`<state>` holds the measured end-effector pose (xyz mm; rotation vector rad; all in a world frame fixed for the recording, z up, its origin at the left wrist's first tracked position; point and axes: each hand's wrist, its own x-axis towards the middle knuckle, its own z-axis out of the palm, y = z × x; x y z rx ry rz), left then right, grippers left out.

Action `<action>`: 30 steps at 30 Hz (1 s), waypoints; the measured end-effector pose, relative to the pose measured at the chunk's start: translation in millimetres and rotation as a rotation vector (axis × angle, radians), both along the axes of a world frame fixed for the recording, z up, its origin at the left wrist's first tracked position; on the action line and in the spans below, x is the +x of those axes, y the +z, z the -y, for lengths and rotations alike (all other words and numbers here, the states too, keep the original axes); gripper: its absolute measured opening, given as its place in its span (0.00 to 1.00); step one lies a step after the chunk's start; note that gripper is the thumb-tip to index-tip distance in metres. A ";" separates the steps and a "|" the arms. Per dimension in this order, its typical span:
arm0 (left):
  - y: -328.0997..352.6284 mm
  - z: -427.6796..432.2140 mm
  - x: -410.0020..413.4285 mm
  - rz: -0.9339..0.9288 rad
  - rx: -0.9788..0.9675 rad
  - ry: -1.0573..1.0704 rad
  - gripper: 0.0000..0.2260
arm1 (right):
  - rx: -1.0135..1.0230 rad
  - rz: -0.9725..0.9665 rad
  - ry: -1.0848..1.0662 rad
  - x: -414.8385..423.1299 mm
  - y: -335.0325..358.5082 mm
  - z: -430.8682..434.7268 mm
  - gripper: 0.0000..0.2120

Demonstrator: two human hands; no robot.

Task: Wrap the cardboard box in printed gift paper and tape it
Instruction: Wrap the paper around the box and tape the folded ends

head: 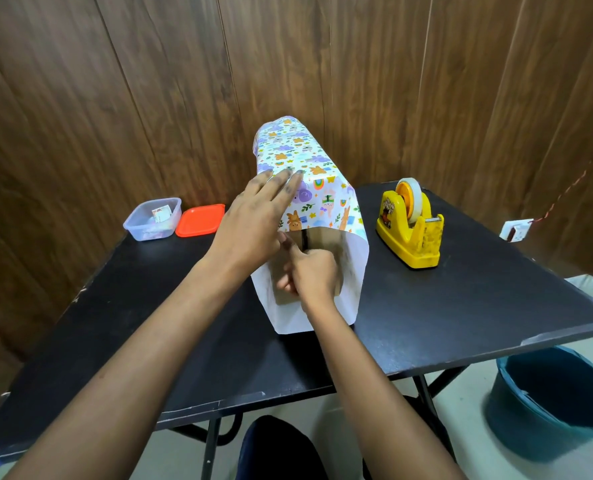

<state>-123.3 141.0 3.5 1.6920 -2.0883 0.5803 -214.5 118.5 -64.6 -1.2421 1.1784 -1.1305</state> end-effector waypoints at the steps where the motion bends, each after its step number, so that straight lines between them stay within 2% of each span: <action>1: 1.4 -1.3 -1.2 0.005 0.009 0.005 0.40 | 0.057 0.055 0.029 -1.0 -2.3 0.7 0.27; 6: 7.5 -3.0 -0.8 -0.015 0.046 0.004 0.37 | 0.225 0.226 0.126 -7.4 -17.7 0.6 0.23; 9: 3.9 -0.3 2.0 0.066 0.002 0.010 0.38 | 0.212 0.253 0.191 -12.6 -22.7 -4.7 0.21; 13: 1.5 3.8 7.0 0.130 -0.099 -0.027 0.39 | 0.135 0.194 0.246 -20.8 -10.1 -15.0 0.18; 18: 12.0 1.7 5.0 0.143 -0.104 -0.018 0.32 | -0.099 0.115 0.275 -43.1 25.1 -30.6 0.16; 21: 26.2 3.3 5.2 0.107 0.016 0.056 0.24 | -0.430 0.062 0.035 -61.4 49.8 -26.7 0.14; 23: 30.7 7.0 5.3 -0.088 0.089 0.117 0.22 | -0.672 -0.011 -0.204 -73.7 65.3 -14.7 0.12; 25: 33.4 9.9 5.6 -0.413 0.177 0.117 0.23 | -0.707 -0.113 -0.306 -82.0 77.9 6.5 0.11; 26: 34.6 10.7 6.0 -0.652 0.233 0.067 0.23 | -0.613 -0.138 -0.278 -85.0 81.2 21.5 0.10; 28: 37.6 7.8 4.6 -1.218 0.396 -0.066 0.19 | -0.265 -0.070 -0.077 -89.3 80.7 46.3 0.11; 29: 39.6 6.8 5.2 -1.433 0.475 -0.094 0.17 | -0.099 -0.001 0.056 -90.4 80.4 53.7 0.13; 30: 38.3 6.4 5.7 -1.567 0.536 -0.112 0.15 | 0.015 0.060 0.173 -92.1 77.8 57.4 0.15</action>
